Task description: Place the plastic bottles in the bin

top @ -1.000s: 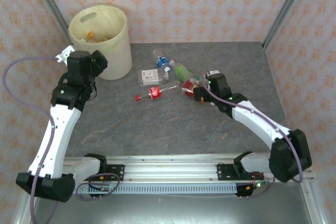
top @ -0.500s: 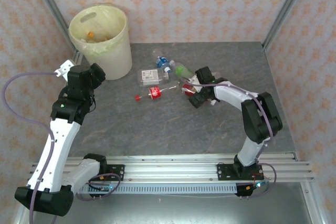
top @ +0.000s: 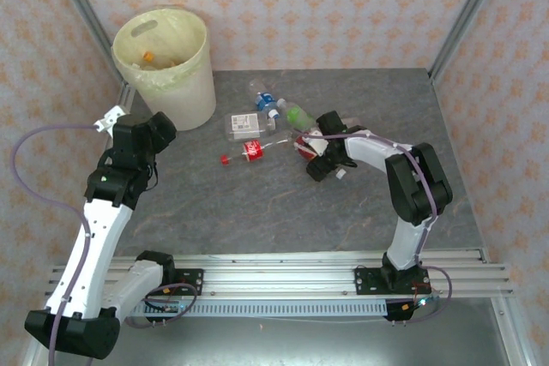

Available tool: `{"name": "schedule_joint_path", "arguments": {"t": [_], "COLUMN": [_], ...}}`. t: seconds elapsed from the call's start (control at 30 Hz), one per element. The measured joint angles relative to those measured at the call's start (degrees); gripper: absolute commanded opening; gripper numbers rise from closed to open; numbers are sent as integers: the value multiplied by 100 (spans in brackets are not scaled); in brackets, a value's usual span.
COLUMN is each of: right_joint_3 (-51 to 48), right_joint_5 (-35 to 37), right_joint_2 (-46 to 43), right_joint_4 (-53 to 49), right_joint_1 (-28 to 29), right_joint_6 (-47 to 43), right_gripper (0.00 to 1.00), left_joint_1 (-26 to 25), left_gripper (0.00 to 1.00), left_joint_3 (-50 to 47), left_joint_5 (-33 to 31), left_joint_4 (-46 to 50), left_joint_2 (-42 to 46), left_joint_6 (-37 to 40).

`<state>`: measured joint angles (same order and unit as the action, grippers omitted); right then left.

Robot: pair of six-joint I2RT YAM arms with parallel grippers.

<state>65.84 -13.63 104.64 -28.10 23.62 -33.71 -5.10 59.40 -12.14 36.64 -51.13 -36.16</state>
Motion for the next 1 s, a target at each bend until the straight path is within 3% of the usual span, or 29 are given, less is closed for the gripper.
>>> {"name": "schedule_joint_path", "arguments": {"t": [0.27, 0.47, 0.7, 1.0], "right_joint_3": [-525, -1058, -1650, -1838], "right_joint_5": [-107, -136, -254, -1185], "right_joint_2": [-520, -1434, -2496, -3228], "right_joint_4": [20, 286, 907, 1709], "right_joint_1": [149, 326, 649, 750], "right_joint_6": [61, 420, 896, 1628], "right_gripper": [66, 51, 48, 49], "left_joint_1": [-44, -516, -1088, -1808], "left_gripper": [100, 100, 100, 100], "left_joint_3": [-553, -1154, -1051, -649], "left_joint_5": [1259, 1902, 2653, 3585], "left_joint_4": [-457, -1344, -2138, -3174], "left_joint_2": [192, 15, -822, -1622], "left_joint_6": [-219, -654, -682, -584]}}
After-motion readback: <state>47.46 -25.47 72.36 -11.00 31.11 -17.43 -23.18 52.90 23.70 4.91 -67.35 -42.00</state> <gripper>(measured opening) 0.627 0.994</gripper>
